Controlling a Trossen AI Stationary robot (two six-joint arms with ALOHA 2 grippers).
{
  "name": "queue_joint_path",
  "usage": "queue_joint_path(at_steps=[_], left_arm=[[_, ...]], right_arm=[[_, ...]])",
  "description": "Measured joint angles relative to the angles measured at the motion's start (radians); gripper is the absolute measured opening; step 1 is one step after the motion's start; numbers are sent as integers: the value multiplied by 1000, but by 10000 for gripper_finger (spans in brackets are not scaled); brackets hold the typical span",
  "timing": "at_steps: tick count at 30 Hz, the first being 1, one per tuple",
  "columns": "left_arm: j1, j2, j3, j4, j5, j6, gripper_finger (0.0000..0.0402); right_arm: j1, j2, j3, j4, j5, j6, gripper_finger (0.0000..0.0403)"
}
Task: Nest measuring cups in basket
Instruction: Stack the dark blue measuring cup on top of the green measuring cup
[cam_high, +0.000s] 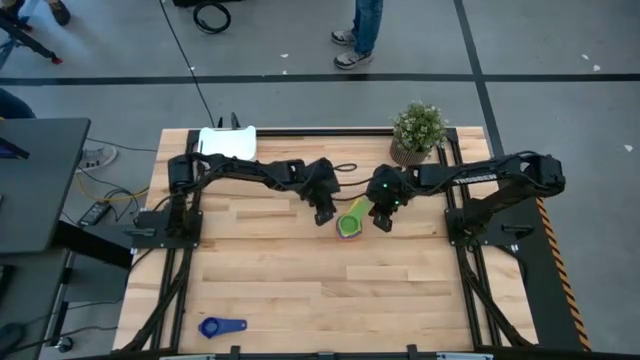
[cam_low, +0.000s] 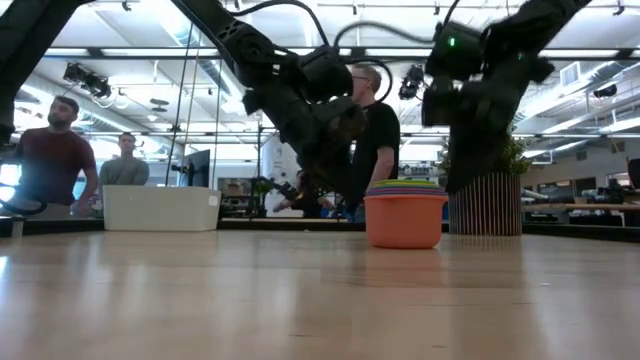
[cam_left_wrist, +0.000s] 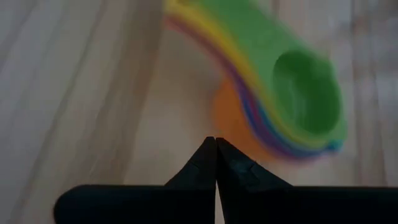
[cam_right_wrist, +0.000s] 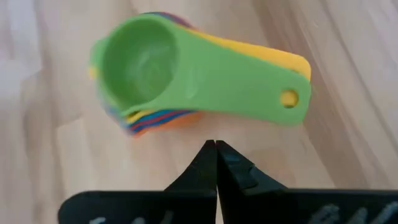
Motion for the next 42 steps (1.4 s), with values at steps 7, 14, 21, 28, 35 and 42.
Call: queue_joint_path(at_steps=[7, 14, 21, 28, 35, 42], left_arm=[[37, -164, 0, -326, -30, -5, 7], [8, -428, 0, -573, -103, -204, 6], [-157, -662, 0, -869, -264, -568, 3], [-400, -729, 0, -976, -280, -776, 2], [-626, -718, -1, -965, -271, -870, 1], [-864, -719, -1, -966, -255, -1121, 11]], right_arm=[[70, -129, 191, -280, 100, -75, 1], [137, -223, 370, -415, 258, -194, 1], [183, -290, 465, -466, 300, -300, 1], [223, -317, 469, -479, 299, -350, 1], [266, -307, 470, -481, 297, -322, 1], [297, -302, 470, -481, 296, -252, 1]])
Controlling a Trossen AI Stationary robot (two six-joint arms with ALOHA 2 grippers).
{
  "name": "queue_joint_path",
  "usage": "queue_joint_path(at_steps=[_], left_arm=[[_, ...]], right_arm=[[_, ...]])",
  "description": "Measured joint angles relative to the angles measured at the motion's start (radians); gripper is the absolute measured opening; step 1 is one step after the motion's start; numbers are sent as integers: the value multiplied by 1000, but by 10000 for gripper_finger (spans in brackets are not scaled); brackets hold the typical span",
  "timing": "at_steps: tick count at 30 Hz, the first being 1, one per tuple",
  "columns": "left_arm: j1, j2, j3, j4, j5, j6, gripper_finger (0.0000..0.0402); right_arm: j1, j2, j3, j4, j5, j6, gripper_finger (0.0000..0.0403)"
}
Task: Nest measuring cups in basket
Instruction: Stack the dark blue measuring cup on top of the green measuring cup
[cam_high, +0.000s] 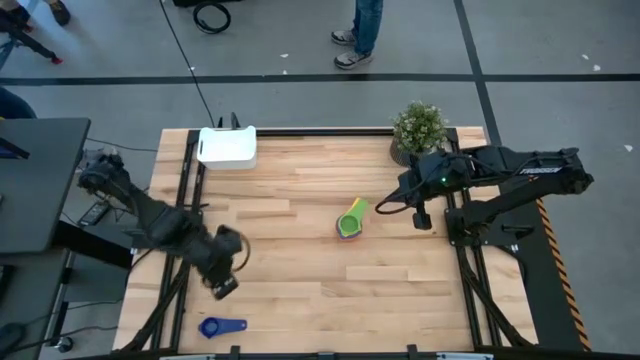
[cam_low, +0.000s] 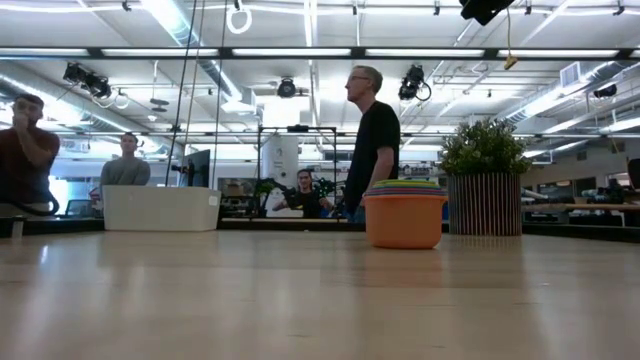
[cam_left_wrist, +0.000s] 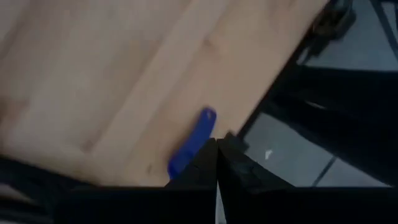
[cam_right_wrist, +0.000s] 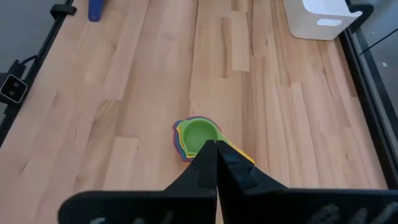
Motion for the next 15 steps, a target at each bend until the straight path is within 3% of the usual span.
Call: queue_joint_path(at_steps=[8, 15], left_arm=[[-234, 35, 0, 1, -2, -169, 18], [-316, 142, 0, 1, -18, -386, 20]], right_arm=[[8, 0, 0, 0, -1, 29, 1], [7, 0, 0, 0, -8, 34, 1]])
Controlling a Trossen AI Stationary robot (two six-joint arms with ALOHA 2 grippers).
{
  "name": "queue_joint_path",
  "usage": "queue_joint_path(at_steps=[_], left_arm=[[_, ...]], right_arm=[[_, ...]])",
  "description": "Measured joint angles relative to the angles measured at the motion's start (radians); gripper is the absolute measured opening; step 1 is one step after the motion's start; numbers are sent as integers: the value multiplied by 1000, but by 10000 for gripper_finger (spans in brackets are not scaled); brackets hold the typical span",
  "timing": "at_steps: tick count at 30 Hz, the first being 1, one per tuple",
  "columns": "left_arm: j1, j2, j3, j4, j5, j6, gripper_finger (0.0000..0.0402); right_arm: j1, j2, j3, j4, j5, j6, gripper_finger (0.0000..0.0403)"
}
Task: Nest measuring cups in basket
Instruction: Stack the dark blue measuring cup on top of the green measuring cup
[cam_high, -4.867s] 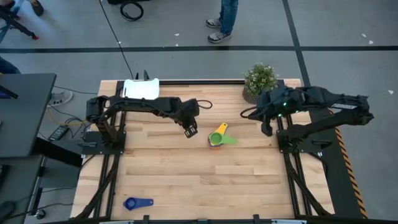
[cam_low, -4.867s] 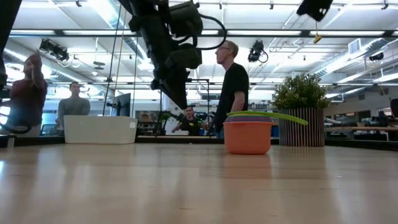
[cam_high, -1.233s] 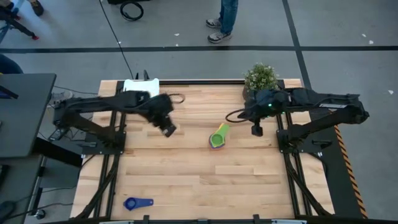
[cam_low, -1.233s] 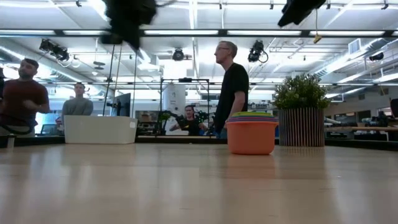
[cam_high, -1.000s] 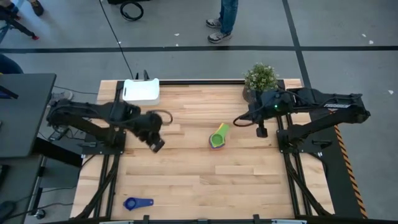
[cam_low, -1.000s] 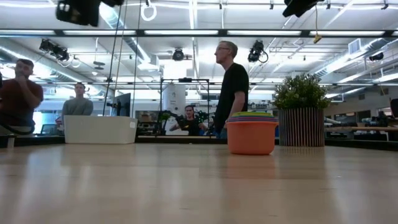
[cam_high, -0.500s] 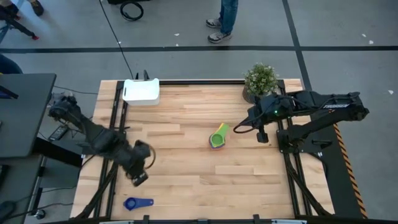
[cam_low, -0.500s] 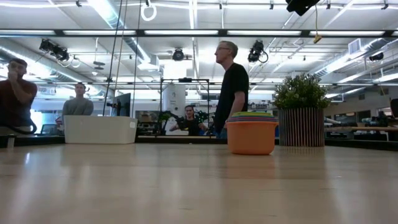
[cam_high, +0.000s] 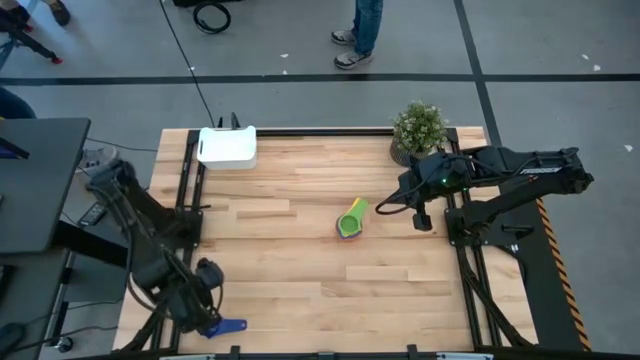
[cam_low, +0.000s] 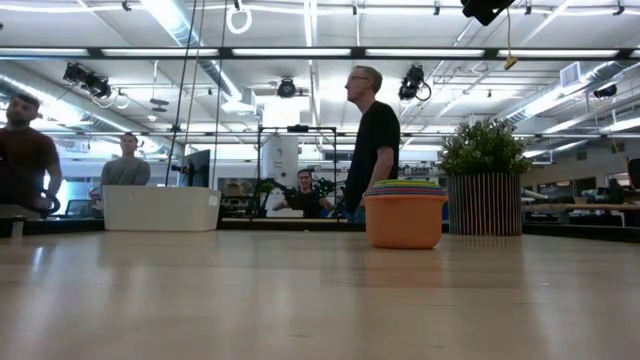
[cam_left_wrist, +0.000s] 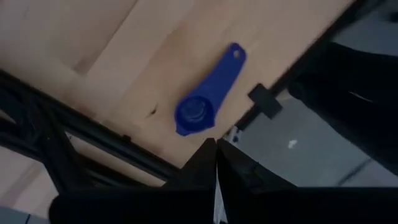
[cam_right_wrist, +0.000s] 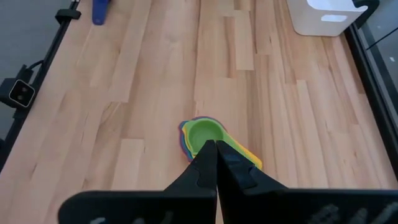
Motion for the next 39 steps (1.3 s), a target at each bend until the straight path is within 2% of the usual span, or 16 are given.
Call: queue_joint_path(at_steps=[5, 11, 18, 26, 32, 39], left_arm=[[-16, 82, 0, 23, 26, -12, 20], [-8, 140, 0, 50, 157, 90, 12], [-11, 142, 0, 75, 145, 88, 11], [-8, 142, 0, 68, 138, 92, 65], [-11, 145, 0, 66, 38, 66, 118], [-24, 233, -32, 76, 75, 75, 130]], right_arm=[[0, 0, 0, 0, 0, 0, 1], [0, 0, 0, 23, 0, 26, 1], [0, 0, 0, 31, 0, 25, 1], [0, 0, 0, 30, 0, 24, 4], [0, 0, 0, 30, 0, 25, 4], [0, 0, 0, 30, -1, 26, 5]])
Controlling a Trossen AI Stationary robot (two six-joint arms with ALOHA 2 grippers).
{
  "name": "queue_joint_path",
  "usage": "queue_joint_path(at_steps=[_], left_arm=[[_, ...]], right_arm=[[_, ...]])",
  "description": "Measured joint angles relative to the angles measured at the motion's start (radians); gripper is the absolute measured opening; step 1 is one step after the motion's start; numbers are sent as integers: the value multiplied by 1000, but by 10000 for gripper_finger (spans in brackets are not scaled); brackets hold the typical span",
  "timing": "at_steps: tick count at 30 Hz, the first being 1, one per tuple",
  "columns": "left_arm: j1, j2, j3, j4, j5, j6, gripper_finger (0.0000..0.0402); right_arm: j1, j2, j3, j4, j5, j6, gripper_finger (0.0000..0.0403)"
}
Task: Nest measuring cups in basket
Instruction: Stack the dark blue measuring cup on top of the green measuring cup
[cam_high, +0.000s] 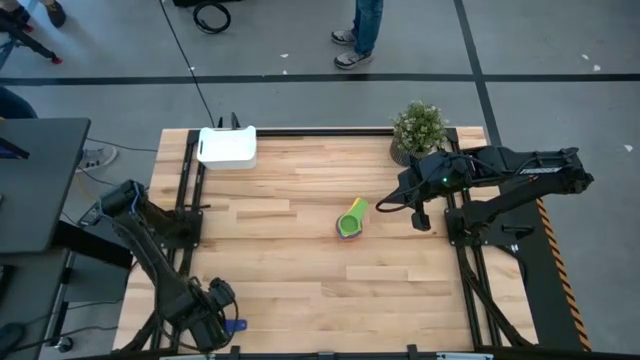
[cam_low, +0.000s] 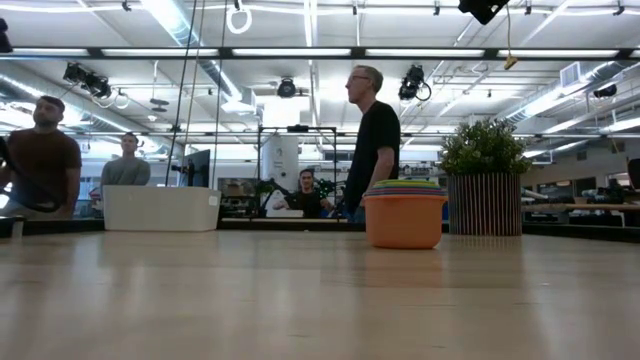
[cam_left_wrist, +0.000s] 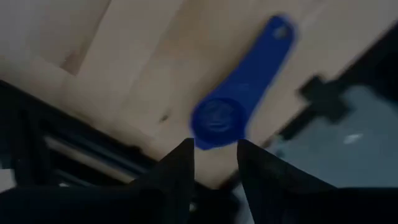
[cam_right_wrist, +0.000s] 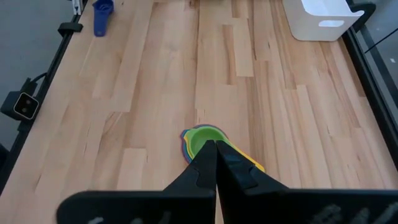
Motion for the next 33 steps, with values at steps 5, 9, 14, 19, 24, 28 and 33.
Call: queue_joint_path(at_steps=[5, 9, 14, 19, 24, 28, 33], left_arm=[[-11, 66, -2, -5, 3, 24, 130], [-27, 114, -2, 14, 3, 26, 130], [-54, 166, -2, 14, 7, 26, 130], [-67, 203, -2, 14, 6, 30, 130], [-71, 233, -2, 14, 9, 68, 130], [-68, 255, -2, 14, 13, 107, 130], [-68, 286, -2, 35, 31, 133, 130]], right_arm=[[0, 0, 0, 0, 0, 0, 5], [0, 0, 0, 0, 0, 0, 5], [0, 0, 0, 0, 0, 0, 5], [0, 0, 0, 0, 0, 0, 5], [0, 0, 0, 1, 0, 0, 5], [0, 0, 0, 14, 0, 1, 5], [0, 0, 0, 24, 0, 1, 5]])
